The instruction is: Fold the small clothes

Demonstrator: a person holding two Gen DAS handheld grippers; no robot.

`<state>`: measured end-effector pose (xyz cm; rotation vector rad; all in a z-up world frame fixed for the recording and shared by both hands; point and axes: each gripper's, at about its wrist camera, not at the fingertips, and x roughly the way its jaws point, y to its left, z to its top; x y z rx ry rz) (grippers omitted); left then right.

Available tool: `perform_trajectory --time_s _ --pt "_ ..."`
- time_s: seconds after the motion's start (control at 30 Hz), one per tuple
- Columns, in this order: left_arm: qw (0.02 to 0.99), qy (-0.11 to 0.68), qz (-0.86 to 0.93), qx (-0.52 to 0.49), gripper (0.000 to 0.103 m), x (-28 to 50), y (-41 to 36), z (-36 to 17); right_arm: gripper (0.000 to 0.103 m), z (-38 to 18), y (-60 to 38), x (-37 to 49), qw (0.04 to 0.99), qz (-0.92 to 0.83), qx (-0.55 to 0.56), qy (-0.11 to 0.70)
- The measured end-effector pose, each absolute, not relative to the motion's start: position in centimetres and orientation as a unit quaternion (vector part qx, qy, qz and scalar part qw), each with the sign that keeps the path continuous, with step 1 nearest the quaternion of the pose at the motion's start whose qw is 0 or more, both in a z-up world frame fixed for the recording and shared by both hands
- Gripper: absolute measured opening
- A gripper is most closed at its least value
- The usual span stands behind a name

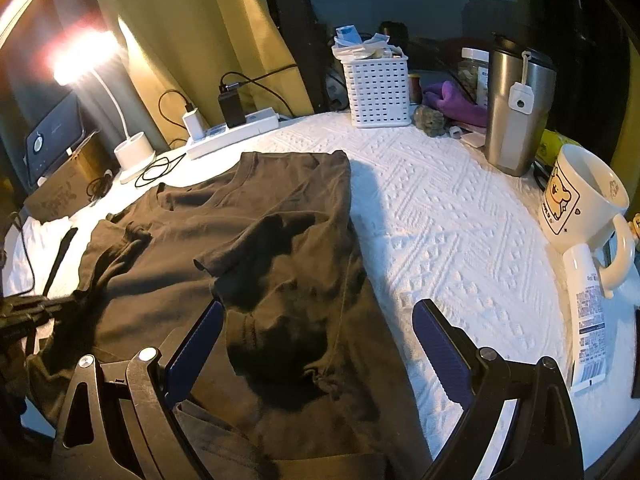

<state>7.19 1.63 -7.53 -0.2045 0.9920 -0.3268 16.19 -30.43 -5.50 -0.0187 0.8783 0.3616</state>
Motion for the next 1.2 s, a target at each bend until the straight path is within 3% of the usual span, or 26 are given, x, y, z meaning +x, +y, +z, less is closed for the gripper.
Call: perform_trajectory --time_s 0.23,0.27,0.3,0.37,0.53,0.77,1.2 --pt "0.848 0.496 -0.178 -0.056 0.009 7.2 -0.3 -7.3 0.096 -5.8 -32.3 15.9 0.892 0.159 0.002 0.423" --pt "0.854 0.488 -0.167 -0.062 0.018 7.2 0.5 -6.7 0.096 -5.9 -32.5 15.9 0.892 0.158 0.003 0.423" --pt "0.862 0.479 -0.151 -0.070 0.036 7.4 1.5 -6.1 0.096 -5.9 -32.6 15.9 0.892 0.157 0.004 0.423" --pt "0.873 0.468 -0.110 -0.081 0.062 8.0 3.4 -5.7 0.096 -6.1 -32.9 16.0 0.892 0.156 0.005 0.424" --pt "0.872 0.476 -0.052 -0.104 0.063 10.9 6.3 -6.6 0.096 -6.5 -33.2 16.5 0.891 0.160 0.013 0.425" --pt "0.840 0.523 -0.071 -0.126 0.063 13.2 4.6 -9.6 0.096 -7.1 -34.2 17.1 0.889 0.158 0.021 0.429" --pt "0.838 0.509 -0.161 -0.111 0.063 12.5 -1.2 -7.7 0.096 -7.5 -34.3 18.0 0.888 0.159 0.017 0.431"
